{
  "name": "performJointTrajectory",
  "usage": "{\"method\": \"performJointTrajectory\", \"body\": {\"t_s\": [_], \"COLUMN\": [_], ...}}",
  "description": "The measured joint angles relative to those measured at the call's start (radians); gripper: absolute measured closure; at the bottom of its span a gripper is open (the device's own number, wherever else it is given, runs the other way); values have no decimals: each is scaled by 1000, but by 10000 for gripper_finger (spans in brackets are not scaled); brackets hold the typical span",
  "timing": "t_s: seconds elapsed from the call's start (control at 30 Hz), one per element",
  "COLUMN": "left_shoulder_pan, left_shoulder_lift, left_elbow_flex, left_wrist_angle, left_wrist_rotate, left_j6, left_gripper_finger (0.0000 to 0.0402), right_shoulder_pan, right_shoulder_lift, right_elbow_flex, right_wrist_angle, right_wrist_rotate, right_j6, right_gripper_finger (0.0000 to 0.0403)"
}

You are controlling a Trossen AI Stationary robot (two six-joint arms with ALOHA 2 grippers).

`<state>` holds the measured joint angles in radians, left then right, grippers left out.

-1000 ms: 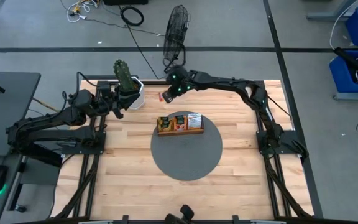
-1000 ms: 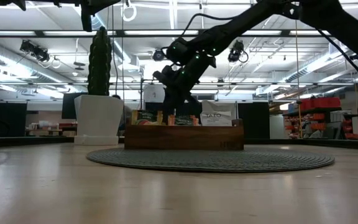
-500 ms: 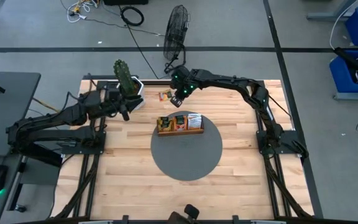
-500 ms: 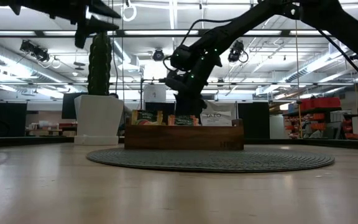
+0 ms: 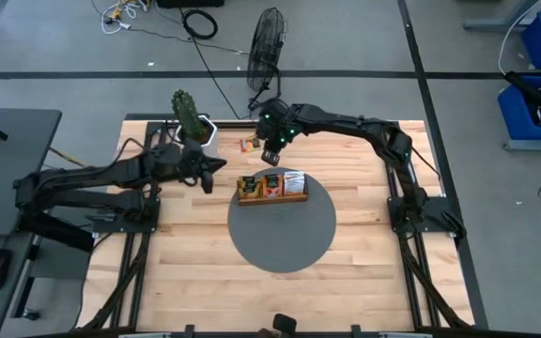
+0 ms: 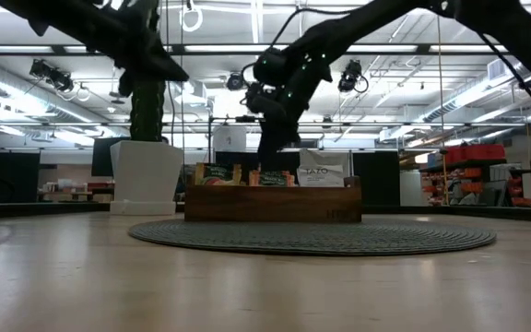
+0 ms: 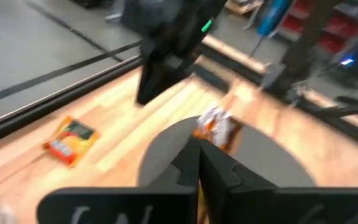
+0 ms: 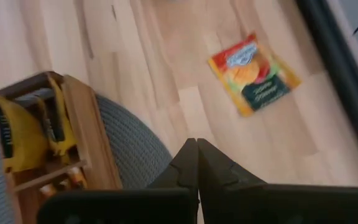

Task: Pick & Place Tea
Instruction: Put the orange tea bag into the left section of the wooden organizer

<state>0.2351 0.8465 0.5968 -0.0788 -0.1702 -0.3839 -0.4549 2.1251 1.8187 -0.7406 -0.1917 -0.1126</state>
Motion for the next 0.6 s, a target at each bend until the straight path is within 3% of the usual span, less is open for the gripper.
{"method": "performJointTrajectory", "body": {"t_s": [0.2,0.4,0.6], "left_shoulder_pan": [-32,-83,-89], "left_shoulder_lift": [78,148,211], "left_elbow_flex": [0,0,0], "left_wrist_angle": [-5,7,50], "left_wrist_rotate": [-124,-314,-308], "left_j6": [20,42,66], "left_gripper_finger": [398,399,400], "right_shoulder_pan": [-7,-13,-21], "right_shoulder_lift": [-84,-270,-482], "right_elbow_flex": [-61,-286,-502], "right_wrist_angle": [66,254,361], "right_wrist_rotate": [-19,-31,47], "right_j6": [-25,21,85], "right_gripper_finger": [403,403,403]}}
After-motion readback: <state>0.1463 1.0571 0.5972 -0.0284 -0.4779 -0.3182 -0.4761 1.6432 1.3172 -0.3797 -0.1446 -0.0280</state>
